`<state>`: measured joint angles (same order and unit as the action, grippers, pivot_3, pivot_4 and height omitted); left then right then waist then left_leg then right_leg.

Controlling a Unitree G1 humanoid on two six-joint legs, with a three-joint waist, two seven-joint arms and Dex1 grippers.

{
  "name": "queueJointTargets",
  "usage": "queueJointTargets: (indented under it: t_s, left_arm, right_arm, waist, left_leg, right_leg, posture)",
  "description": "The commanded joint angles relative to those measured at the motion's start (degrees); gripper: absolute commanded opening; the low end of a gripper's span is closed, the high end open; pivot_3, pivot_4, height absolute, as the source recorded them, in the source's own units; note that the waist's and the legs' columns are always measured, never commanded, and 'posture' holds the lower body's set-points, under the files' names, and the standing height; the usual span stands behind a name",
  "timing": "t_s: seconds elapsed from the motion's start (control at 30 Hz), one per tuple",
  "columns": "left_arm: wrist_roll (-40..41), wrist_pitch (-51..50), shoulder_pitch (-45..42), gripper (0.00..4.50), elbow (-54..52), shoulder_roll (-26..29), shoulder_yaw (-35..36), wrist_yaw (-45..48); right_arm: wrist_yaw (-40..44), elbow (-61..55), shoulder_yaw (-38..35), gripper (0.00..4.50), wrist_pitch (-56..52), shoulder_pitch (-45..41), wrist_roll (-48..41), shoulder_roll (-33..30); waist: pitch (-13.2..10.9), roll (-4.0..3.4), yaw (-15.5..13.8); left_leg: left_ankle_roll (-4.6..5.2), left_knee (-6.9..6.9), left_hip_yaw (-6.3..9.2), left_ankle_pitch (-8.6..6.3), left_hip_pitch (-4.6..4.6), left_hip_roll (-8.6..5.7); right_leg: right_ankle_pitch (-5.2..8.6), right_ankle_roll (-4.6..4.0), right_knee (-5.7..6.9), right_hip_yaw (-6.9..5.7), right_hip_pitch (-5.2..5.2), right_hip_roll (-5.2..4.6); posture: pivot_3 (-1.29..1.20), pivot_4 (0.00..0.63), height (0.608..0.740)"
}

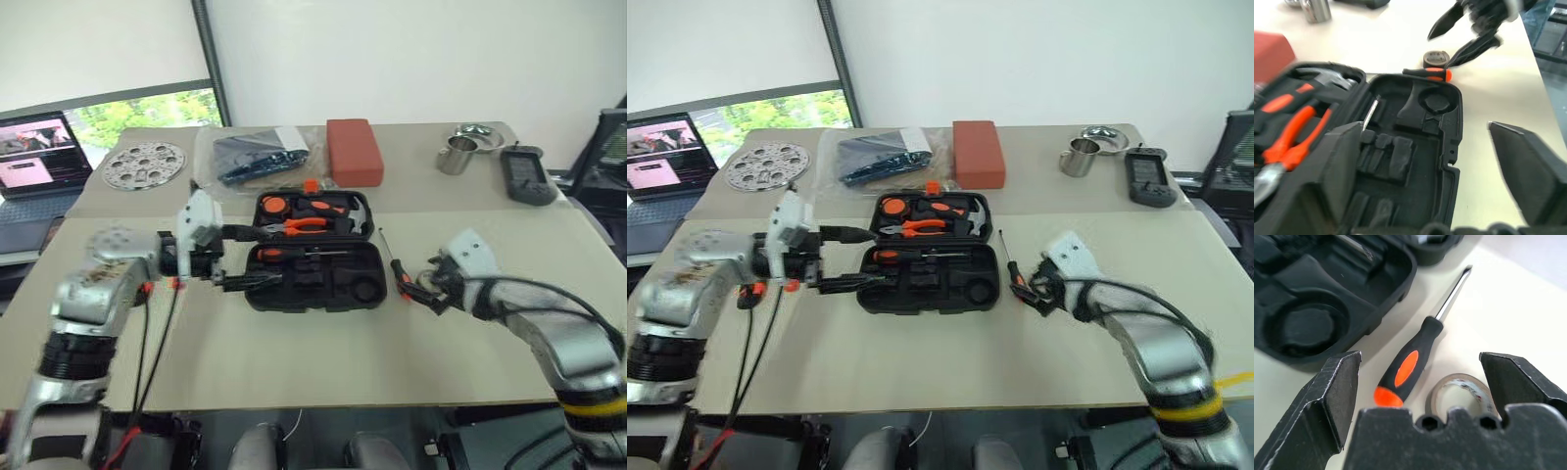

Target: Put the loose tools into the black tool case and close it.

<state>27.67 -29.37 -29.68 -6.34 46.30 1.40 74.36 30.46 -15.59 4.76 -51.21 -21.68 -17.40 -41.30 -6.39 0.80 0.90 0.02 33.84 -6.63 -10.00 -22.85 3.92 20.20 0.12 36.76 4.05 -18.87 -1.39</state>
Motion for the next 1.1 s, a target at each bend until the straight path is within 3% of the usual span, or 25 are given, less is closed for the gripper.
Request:
queueJointTargets:
  t_s: [0.03, 0.27, 0.43, 0.67, 0.77, 0.93, 1.1]
  left_arm:
    - [2.7, -0.2, -0.8, 4.41, -2.7, 3.8, 2.2, 3.8]
    - [3.3, 0.4, -0.6, 4.41, -3.6, 6.5, 3.1, 4.5]
    - [4.9, -1.2, -1.4, 4.5, -5.5, 6.2, 3.3, 3.9]
    - [6.3, -1.8, -0.7, 4.5, -6.9, 6.9, 3.2, 4.4]
    - [7.1, -1.9, -0.7, 4.5, -7.4, 6.7, 3.2, 4.2]
    - [7.4, -1.7, -0.9, 4.5, -7.0, 6.7, 2.8, 4.3]
    - [6.7, -1.0, -1.4, 4.5, -5.9, 6.5, 2.2, 4.7]
  right_arm:
    - [0.5, 4.0, 2.1, 4.5, -3.6, -5.6, 1.3, 0.9]
    - [2.7, 11.6, 5.8, 4.5, -7.8, -11.9, 1.9, 2.7]
    - [2.2, 19.4, 5.9, 3.08, -10.6, -14.9, 2.6, 5.2]
    - [1.6, 25.2, 5.1, 0.67, -9.9, -17.1, 3.7, 6.3]
    - [2.0, 25.0, 5.2, 0.02, -10.3, -16.9, 3.6, 6.1]
    - [1.8, 22.3, 2.5, 0.02, -9.3, -17.0, 2.9, 6.9]
    - [2.8, 19.5, 2.7, 1.6, -11.4, -15.9, 2.2, 6.4]
  waist:
    - [0.0, -0.01, -0.1]
    - [0.0, -0.02, -0.2]
    - [0.0, -0.03, -0.2]
    - [0.0, -0.03, -0.8]
    - [0.1, 0.0, -1.0]
    - [0.1, -0.01, -0.6]
    - [0.1, -0.01, -0.3]
  left_leg:
    - [0.01, 0.0, -0.01, 0.0, -0.04, 0.0]
    - [0.09, 0.02, -0.02, -0.05, -0.32, 0.01]
    - [0.07, 0.02, -0.02, -0.04, -0.27, 0.03]
    - [0.12, 0.09, -0.01, -0.03, -0.26, -0.02]
    - [0.13, 0.09, -0.01, -0.04, -0.25, -0.02]
    - [0.13, 0.02, -0.01, -0.04, -0.27, 0.03]
    - [0.11, 0.01, -0.01, -0.03, -0.3, 0.04]
  right_leg:
    - [0.0, 0.0, 0.01, 0.01, -0.07, -0.01]
    - [0.0, 0.01, 0.0, -0.03, -0.31, 0.0]
    - [0.0, 0.0, 0.01, -0.02, -0.28, 0.03]
    - [0.0, 0.01, 0.02, -0.07, -0.2, -0.04]
    - [0.0, 0.01, 0.01, -0.07, -0.18, -0.06]
    - [0.0, 0.01, 0.03, -0.06, -0.26, 0.02]
    - [0.0, 0.01, 0.04, -0.05, -0.31, 0.04]
  posture:
    - [0.0, 0.15, 0.74]
    - [0.0, 0.15, 0.74]
    - [0.0, 0.15, 0.74]
    - [0.0, 0.15, 0.74]
    - [0.0, 0.15, 0.74]
    - [0.0, 0.15, 0.74]
    - [0.0, 0.15, 0.74]
